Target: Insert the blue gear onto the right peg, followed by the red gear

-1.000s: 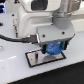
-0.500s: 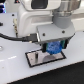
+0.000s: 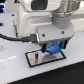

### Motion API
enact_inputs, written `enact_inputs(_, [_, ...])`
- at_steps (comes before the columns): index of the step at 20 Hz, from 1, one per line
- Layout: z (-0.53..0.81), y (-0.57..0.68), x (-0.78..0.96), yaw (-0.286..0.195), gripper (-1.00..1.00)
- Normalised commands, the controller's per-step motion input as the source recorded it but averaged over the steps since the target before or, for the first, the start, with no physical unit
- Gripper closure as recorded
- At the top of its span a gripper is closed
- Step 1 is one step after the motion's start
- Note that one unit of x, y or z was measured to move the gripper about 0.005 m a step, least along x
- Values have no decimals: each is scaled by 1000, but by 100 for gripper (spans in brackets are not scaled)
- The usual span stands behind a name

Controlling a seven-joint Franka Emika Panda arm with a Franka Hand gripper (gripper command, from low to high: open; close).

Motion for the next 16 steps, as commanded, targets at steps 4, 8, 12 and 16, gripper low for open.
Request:
enact_inputs(4, [-189,-24,242,0,100])
enact_inputs(8, [-193,-15,170,0,100])
enact_inputs(12, [-217,-28,147,0,100])
enact_inputs(16, [-60,22,42,0,100])
